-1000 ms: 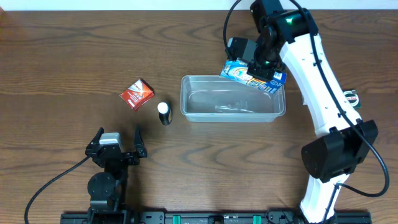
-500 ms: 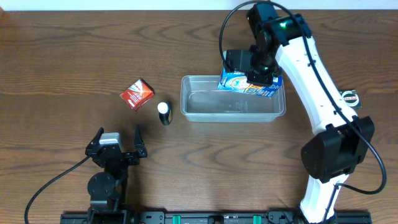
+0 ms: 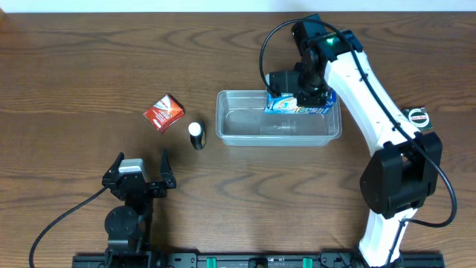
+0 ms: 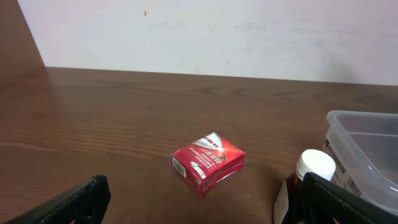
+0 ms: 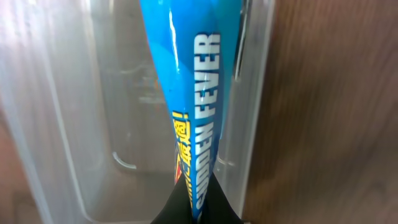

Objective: Pack container
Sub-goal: 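Lift the blue box and carry it left over the clear container, then lower the blue box into the container and lay it flat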

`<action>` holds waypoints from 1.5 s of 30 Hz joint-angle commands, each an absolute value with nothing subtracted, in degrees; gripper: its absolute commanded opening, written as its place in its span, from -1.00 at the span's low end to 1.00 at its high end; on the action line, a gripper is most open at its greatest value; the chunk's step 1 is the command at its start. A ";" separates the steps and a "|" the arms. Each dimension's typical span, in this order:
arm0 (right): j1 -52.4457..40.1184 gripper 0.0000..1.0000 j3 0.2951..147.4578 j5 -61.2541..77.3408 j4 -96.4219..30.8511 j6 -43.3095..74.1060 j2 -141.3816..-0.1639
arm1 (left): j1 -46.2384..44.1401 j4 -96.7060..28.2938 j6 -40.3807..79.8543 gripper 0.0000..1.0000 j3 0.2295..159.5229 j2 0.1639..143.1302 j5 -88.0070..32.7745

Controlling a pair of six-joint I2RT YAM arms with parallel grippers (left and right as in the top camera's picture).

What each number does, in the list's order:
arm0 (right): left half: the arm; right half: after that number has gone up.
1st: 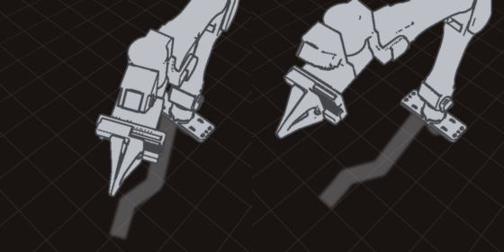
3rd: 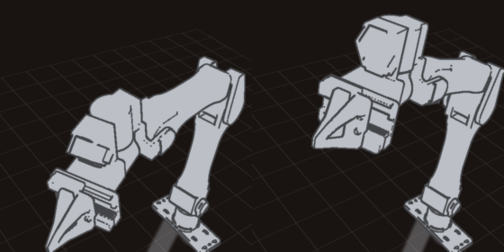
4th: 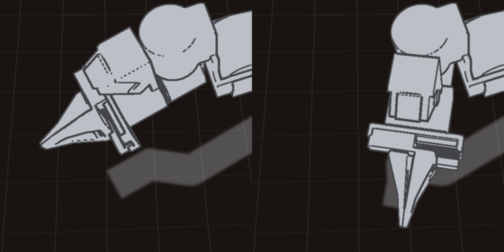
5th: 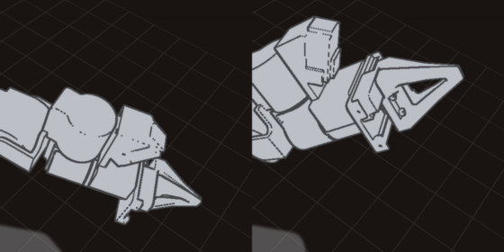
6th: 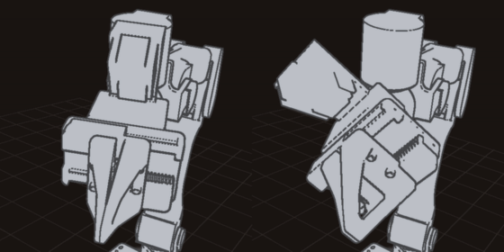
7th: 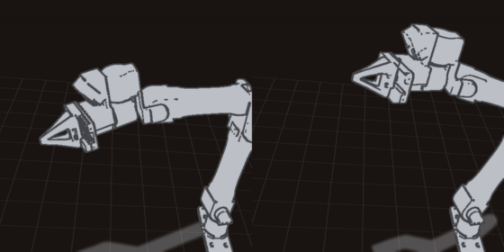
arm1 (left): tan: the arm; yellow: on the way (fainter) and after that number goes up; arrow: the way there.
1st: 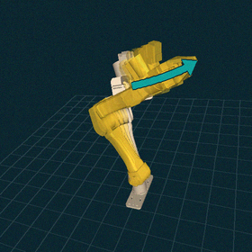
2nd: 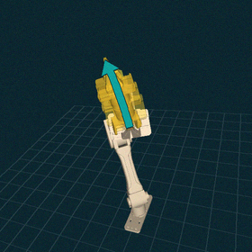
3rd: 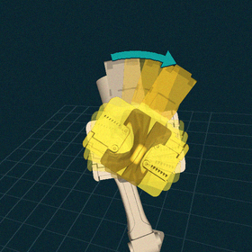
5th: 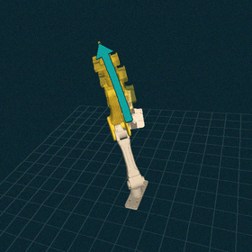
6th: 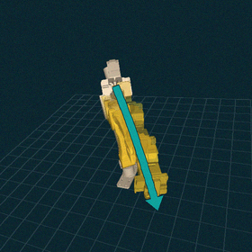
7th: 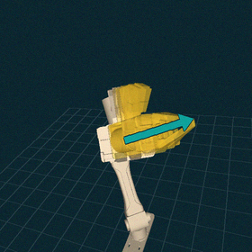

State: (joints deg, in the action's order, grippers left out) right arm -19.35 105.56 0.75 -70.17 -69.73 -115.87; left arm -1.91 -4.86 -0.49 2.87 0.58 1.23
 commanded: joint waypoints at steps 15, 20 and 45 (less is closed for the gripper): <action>-19.09 -0.96 105.21 2.17 -69.34 -71.02 -115.46 | -1.52 -5.69 -1.48 0.96 1.06 0.23 0.62; -19.09 -0.97 105.19 2.15 -69.49 -71.00 -116.11 | -1.52 -5.69 -1.48 0.96 1.06 0.23 0.62; -19.16 -0.68 105.10 -3.81 -69.34 -66.08 -121.64 | -1.52 -5.69 -1.48 0.96 1.06 0.23 0.62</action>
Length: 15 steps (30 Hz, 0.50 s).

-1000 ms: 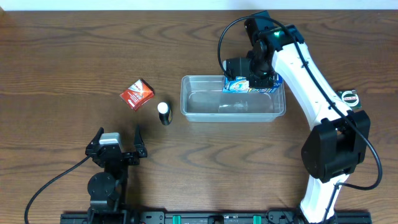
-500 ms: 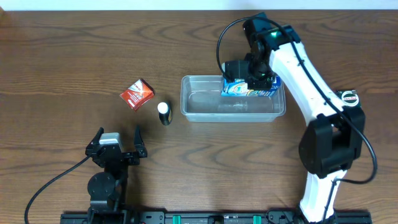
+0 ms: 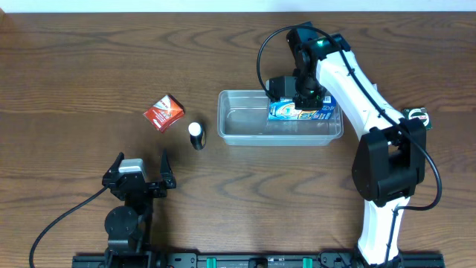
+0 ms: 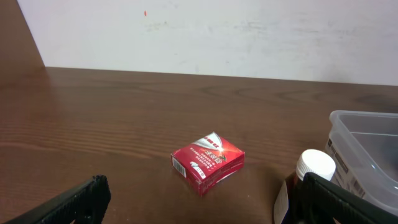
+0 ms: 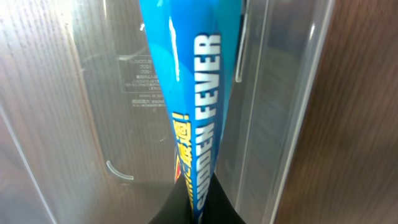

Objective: Pack container
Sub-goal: 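Lower the blue box into the container and lay it flat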

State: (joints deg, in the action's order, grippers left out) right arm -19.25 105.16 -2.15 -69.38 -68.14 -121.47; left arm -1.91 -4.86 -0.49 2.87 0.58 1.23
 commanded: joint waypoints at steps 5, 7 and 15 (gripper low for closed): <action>-19.25 0.55 105.10 -3.14 -69.10 -64.88 -121.64 | -1.52 -5.69 -1.48 0.96 1.06 0.23 0.62; -19.38 0.99 105.10 -2.70 -68.93 -64.73 -121.62 | -1.52 -5.69 -1.48 0.96 1.06 0.23 0.62; -19.57 0.99 105.12 -2.74 -69.19 -61.06 -120.25 | -1.52 -5.69 -1.48 0.96 1.06 0.23 0.62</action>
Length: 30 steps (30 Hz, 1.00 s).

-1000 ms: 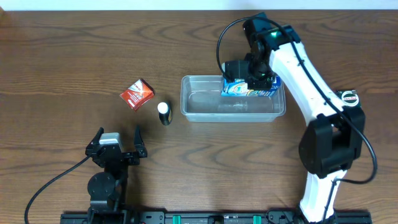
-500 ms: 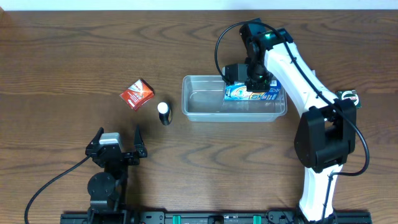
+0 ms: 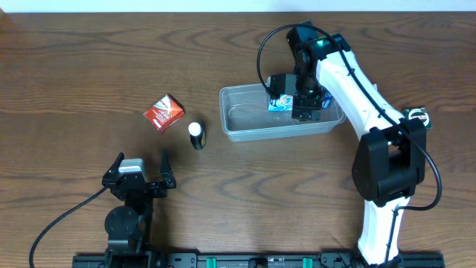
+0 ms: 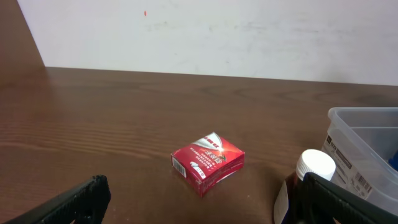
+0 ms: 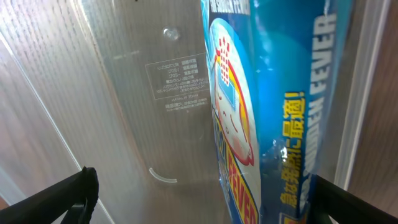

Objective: Pack container
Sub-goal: 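Lower the blue box into the container and lay it flat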

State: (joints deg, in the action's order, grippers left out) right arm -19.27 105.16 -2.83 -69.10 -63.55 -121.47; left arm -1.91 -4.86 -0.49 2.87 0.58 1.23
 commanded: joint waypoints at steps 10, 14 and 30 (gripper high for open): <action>-19.40 0.99 105.12 -1.98 -69.19 -55.16 -118.37 | -1.52 -5.69 -1.48 0.96 1.06 0.23 0.62; -19.03 0.99 105.12 2.55 -69.10 -52.12 -118.37 | -1.52 -5.69 -1.48 0.96 1.06 0.23 0.62; -17.52 0.81 105.12 3.29 -67.42 -34.74 -118.37 | -1.52 -5.69 -1.48 0.96 1.06 0.23 0.62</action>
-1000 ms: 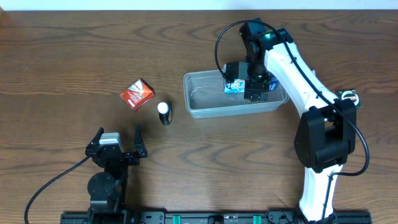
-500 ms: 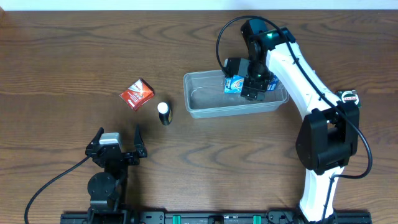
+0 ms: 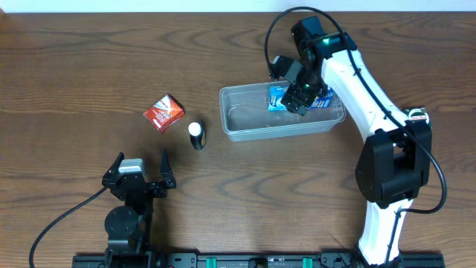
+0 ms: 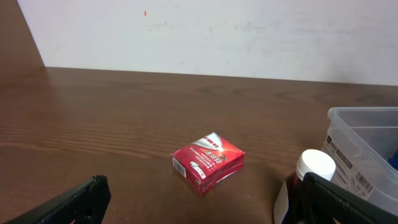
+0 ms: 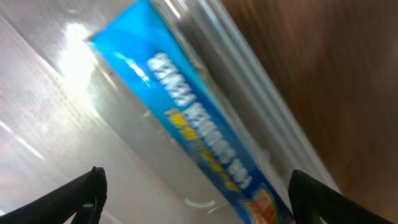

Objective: Pack container
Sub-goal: 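Lower the blue box into the container and lay it flat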

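Note:
A clear plastic container (image 3: pixel 249 123) sits right of the table's middle. A blue snack packet (image 3: pixel 316 101) lies inside it along the far wall, seen close up as the blue packet (image 5: pixel 199 140) in the right wrist view. My right gripper (image 3: pixel 295 91) hangs open just above the packet with nothing between its fingers. A red box (image 3: pixel 163 112) and a small dark bottle with a white cap (image 3: pixel 195 135) stand left of the container. My left gripper (image 3: pixel 139 175) rests open near the front edge, facing the red box (image 4: pixel 208 163) and the bottle (image 4: pixel 313 177).
A small round black and red object (image 3: pixel 419 116) lies on the table to the right of the right arm. In the left wrist view the container's corner (image 4: pixel 364 134) shows at the right, with a white wall behind the table's far edge.
My right gripper, open then and now, has turned and lifted a little above the blue packet. The packet stays in the container. The left arm, box and bottle have not moved.
My right gripper was shut on the blue packet over the container's right end, then held it lower inside. Then it stood open with the packet lying in the container, which had skewed slightly. Now the gripper is turned and raised off the packet.

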`<action>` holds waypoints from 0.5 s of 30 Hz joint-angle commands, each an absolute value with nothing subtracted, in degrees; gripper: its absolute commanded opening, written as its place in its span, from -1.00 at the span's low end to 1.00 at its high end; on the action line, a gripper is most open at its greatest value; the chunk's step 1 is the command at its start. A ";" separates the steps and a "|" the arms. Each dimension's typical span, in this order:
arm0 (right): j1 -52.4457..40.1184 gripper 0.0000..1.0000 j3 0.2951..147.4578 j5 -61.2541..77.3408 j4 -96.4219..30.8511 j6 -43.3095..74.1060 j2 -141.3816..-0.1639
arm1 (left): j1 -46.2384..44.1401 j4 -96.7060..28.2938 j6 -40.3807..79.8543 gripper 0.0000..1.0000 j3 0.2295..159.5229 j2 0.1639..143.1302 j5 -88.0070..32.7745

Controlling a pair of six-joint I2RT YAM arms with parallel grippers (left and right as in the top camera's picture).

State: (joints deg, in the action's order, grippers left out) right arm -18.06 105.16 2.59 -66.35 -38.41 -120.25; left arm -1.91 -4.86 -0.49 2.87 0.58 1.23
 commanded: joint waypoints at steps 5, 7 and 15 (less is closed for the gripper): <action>-17.52 0.76 105.12 3.36 -68.64 -33.65 -118.37 | -1.52 -5.69 -1.48 0.96 1.06 0.23 0.62; -17.52 0.68 105.12 3.57 -68.55 -32.71 -118.37 | -1.52 -5.69 -1.48 0.96 1.06 0.23 0.62; -17.52 0.33 105.12 5.45 -67.85 -31.18 -118.37 | -1.52 -5.69 -1.48 0.96 1.06 0.23 0.62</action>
